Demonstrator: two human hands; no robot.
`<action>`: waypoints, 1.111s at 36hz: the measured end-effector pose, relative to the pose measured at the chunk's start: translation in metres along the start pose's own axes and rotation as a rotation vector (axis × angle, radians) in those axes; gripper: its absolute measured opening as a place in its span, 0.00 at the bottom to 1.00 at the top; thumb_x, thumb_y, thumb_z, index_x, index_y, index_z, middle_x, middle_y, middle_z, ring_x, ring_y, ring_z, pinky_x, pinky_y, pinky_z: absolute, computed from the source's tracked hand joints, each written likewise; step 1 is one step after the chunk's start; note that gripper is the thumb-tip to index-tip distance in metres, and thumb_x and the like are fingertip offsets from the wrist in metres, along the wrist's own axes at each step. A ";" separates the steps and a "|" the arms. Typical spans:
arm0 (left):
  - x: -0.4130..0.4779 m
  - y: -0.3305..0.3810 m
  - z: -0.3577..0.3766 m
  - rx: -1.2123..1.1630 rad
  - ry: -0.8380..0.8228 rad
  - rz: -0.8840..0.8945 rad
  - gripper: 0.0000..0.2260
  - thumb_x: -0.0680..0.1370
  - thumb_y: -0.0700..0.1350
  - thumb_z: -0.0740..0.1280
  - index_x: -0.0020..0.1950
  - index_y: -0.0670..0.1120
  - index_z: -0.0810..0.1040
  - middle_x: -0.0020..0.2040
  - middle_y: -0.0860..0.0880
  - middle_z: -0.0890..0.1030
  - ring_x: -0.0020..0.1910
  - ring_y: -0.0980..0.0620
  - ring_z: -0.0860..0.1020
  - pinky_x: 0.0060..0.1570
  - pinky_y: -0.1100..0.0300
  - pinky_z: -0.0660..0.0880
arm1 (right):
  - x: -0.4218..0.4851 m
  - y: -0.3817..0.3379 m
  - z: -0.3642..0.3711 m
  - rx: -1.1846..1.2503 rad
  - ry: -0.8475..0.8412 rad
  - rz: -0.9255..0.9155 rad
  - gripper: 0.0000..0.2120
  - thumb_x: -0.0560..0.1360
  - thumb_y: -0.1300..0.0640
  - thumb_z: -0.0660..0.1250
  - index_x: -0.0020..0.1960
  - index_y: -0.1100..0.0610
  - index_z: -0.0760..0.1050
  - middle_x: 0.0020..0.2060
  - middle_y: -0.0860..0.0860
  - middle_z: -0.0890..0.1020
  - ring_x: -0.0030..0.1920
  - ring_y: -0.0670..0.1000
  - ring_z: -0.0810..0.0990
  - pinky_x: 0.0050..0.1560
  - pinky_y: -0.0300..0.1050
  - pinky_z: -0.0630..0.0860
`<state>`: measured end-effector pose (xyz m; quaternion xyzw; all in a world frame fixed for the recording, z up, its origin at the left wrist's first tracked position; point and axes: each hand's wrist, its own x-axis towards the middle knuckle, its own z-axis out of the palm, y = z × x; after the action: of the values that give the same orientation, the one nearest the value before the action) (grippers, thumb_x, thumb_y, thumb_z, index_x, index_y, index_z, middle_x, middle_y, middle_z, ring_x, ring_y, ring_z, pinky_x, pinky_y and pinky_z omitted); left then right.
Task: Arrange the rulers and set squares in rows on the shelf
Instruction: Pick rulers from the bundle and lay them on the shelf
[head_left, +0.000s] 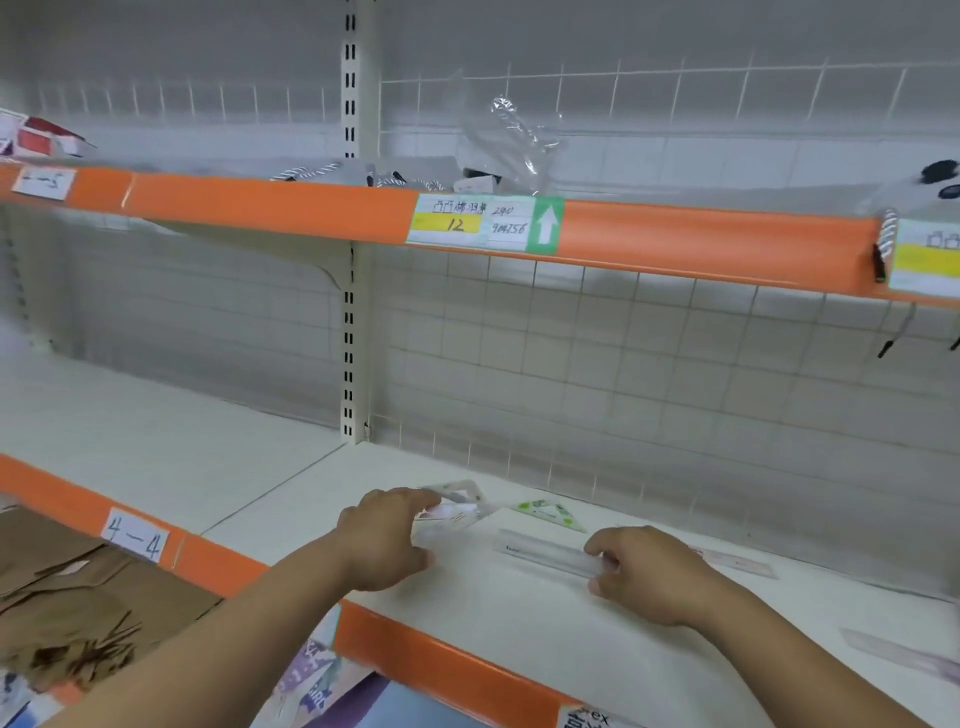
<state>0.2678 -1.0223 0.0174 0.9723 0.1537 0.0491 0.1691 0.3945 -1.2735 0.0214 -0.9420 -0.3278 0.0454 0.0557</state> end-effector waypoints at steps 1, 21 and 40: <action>0.003 -0.005 0.000 -0.001 -0.005 -0.006 0.29 0.75 0.51 0.68 0.74 0.55 0.62 0.72 0.53 0.67 0.70 0.48 0.65 0.69 0.51 0.64 | 0.004 -0.003 0.001 -0.001 -0.003 0.000 0.20 0.76 0.46 0.64 0.67 0.46 0.69 0.51 0.43 0.73 0.60 0.49 0.74 0.55 0.41 0.69; 0.068 -0.121 -0.017 0.032 -0.207 0.230 0.21 0.70 0.52 0.72 0.62 0.54 0.74 0.61 0.54 0.75 0.62 0.51 0.72 0.63 0.51 0.70 | 0.039 -0.096 0.040 0.081 0.048 0.189 0.20 0.75 0.49 0.65 0.66 0.47 0.71 0.56 0.45 0.76 0.59 0.48 0.74 0.59 0.41 0.71; 0.082 -0.145 0.006 -0.121 -0.379 0.362 0.36 0.70 0.53 0.75 0.74 0.49 0.64 0.72 0.53 0.67 0.70 0.56 0.66 0.64 0.69 0.62 | 0.025 -0.101 0.055 0.115 -0.046 0.318 0.20 0.74 0.50 0.68 0.66 0.44 0.72 0.51 0.46 0.65 0.64 0.50 0.66 0.64 0.40 0.65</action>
<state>0.3053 -0.8682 -0.0348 0.9639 -0.0605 -0.0954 0.2412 0.3457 -1.1749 -0.0208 -0.9759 -0.1728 0.0941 0.0941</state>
